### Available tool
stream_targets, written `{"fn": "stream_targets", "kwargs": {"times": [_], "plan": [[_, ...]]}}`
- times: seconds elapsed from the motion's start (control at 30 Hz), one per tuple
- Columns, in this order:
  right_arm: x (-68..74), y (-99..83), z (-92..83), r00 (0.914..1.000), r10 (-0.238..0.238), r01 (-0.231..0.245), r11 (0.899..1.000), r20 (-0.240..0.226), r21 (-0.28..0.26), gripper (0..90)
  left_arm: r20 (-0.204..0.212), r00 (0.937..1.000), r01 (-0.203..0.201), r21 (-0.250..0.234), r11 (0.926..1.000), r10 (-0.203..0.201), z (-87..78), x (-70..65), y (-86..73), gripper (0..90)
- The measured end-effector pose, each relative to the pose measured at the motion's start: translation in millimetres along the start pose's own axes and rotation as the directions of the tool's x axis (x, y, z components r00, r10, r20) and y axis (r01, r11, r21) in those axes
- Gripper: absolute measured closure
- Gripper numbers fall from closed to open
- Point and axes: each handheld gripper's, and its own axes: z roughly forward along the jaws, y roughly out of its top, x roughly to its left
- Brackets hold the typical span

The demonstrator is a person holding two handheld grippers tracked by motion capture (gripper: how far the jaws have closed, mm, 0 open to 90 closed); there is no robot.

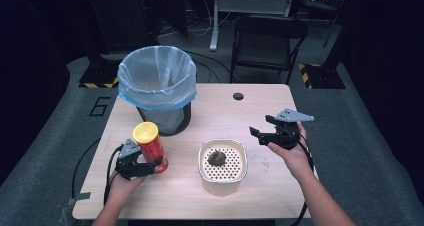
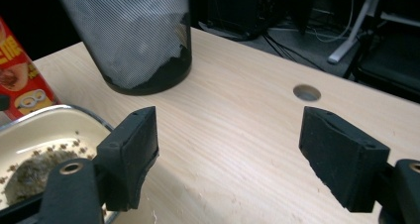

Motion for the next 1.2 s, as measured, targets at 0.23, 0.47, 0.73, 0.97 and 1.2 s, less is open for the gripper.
{"fn": "stream_targets", "kwargs": {"times": [0.23,0.47,0.73,0.97,1.2], "plan": [[-10.6,-28.9,-0.8,0.9977,0.045,-0.045,0.999,0.050,0.012,23.6,-0.010,0.9997,-0.023,0.004,0.9997,0.023,-1.2,-1.4,0.2,22.9],[-13.8,-55.4,2.5,0.9917,0.067,-0.071,0.997,0.109,0.029,23.7,-0.014,0.9989,-0.045,0.014,0.9989,0.045,-3.4,-3.8,0.7,23.3],[-8.3,-79.8,3.3,0.9852,0.058,-0.067,0.996,0.162,0.051,24.2,-0.022,0.9983,-0.053,0.025,0.9983,0.054,-5.0,-7.3,2.3,23.6],[-5.7,-92.3,5.0,0.9852,0.070,-0.080,0.995,0.156,0.061,24.3,-0.028,0.9987,-0.044,-0.024,0.9988,0.043,-20.5,-8.8,13.1,23.6],[-2.2,-96.6,6.9,0.9858,0.022,-0.037,0.996,0.167,0.084,24.6,-0.011,0.9995,-0.031,-0.017,0.9994,0.031,-27.5,-9.6,18.4,23.6]]}}
